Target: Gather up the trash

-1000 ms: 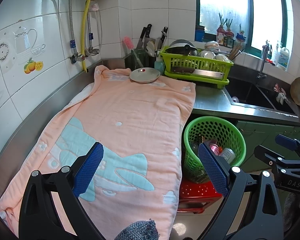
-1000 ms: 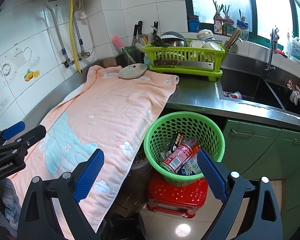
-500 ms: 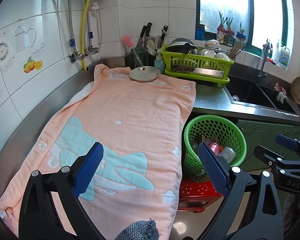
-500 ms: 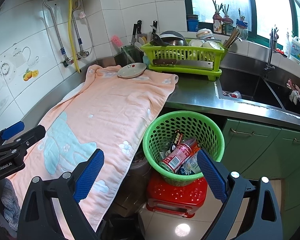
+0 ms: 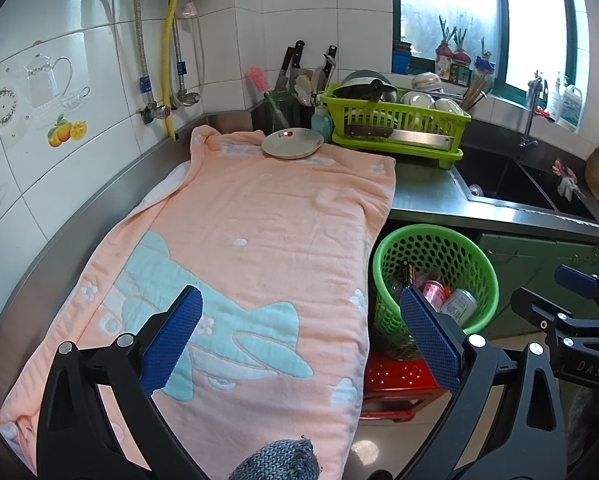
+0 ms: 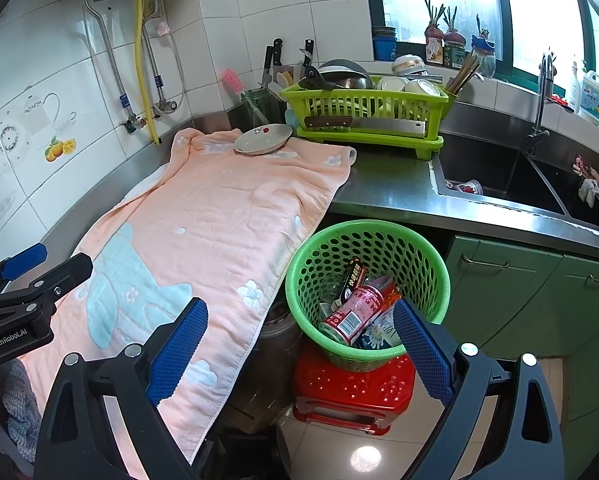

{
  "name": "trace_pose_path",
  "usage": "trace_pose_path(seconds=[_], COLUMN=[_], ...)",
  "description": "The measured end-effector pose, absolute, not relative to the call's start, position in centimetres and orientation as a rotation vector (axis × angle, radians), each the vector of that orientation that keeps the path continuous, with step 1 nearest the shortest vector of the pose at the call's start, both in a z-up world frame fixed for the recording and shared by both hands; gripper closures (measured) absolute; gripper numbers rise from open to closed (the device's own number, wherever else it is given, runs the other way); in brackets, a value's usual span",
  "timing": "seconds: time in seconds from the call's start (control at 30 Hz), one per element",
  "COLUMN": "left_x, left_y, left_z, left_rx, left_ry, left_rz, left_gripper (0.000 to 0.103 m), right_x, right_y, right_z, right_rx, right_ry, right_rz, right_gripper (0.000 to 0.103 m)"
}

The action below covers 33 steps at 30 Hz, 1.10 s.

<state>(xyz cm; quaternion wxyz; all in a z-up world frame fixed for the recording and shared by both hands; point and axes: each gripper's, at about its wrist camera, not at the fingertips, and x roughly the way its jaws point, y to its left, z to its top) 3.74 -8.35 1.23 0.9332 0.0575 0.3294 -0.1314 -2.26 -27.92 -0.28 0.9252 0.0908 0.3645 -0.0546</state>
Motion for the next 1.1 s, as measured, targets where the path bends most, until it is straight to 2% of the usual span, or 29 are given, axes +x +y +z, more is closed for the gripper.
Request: trace_pose_path(seconds=[1.1], left_x=[4.19], left_y=[-8.15], left_z=[0.59], left_rx=[0.108], left_ry=[0.655], left_rz=[-0.268], left_gripper=[0.006], right_x=[-2.07], right_y=[-26.99], right_z=[-1.12], right_rx=[0.188], right_ry=[0.711], right_rz=[-0.139], right_gripper=[0.012])
